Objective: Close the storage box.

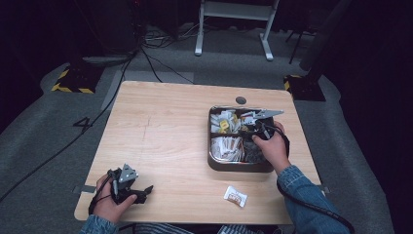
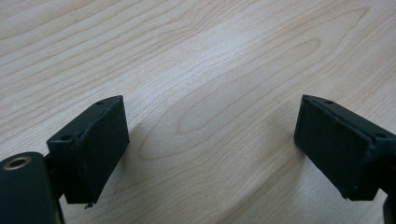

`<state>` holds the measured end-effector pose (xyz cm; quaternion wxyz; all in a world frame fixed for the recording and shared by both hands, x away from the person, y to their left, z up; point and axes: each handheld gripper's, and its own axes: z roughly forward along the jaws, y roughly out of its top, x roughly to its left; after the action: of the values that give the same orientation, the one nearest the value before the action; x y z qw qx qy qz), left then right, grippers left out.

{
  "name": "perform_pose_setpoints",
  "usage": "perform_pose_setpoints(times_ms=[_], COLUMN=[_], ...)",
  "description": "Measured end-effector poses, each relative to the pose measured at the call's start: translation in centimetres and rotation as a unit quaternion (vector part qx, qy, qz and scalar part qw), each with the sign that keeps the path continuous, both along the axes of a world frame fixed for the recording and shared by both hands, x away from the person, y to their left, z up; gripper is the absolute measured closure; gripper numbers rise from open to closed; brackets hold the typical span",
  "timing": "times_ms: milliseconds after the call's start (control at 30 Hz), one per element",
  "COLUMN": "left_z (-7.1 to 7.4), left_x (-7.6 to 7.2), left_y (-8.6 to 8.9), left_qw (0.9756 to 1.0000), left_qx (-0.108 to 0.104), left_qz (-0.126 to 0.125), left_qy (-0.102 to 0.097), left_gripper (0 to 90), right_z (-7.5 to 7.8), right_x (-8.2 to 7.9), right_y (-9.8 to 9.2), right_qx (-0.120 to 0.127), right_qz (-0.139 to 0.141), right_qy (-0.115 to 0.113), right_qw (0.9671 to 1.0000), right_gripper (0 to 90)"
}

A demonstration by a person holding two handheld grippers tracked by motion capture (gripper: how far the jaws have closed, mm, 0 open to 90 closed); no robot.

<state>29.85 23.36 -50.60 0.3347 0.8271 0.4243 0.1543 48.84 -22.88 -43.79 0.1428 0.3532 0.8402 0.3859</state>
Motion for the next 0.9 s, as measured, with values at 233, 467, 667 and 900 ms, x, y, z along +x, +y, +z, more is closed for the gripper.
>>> perform_pose_setpoints(times_ms=[233,467,667,900], left_z=[0.0,0.0,0.0,0.0], left_x=[0.0,-0.1,-0.3,-0.4], left_y=[0.0,0.1,0.3,0.4], left_qw=[1.0000,1.0000,1.0000,1.0000], left_qx=[0.000,0.000,0.001,0.000], left_qz=[0.000,-0.001,0.001,0.002], left_qy=[0.000,-0.001,0.000,0.001], left_gripper=[10.4,10.4,10.5,10.6], right_z=[0.5,2.7,4.9,6.2], right_x=[-0.2,-1.4,-3.3,-5.9], right_y=[-0.1,-0.8,-1.7,-3.5], right_qx=[0.021,0.039,0.045,0.062], right_qz=[-0.011,-0.018,-0.008,-0.008], right_qy=[0.000,-0.008,-0.025,-0.030], right_qw=[0.9997,0.9991,0.9986,0.9976], right_gripper=[37.0,31.8,30.5,29.7])
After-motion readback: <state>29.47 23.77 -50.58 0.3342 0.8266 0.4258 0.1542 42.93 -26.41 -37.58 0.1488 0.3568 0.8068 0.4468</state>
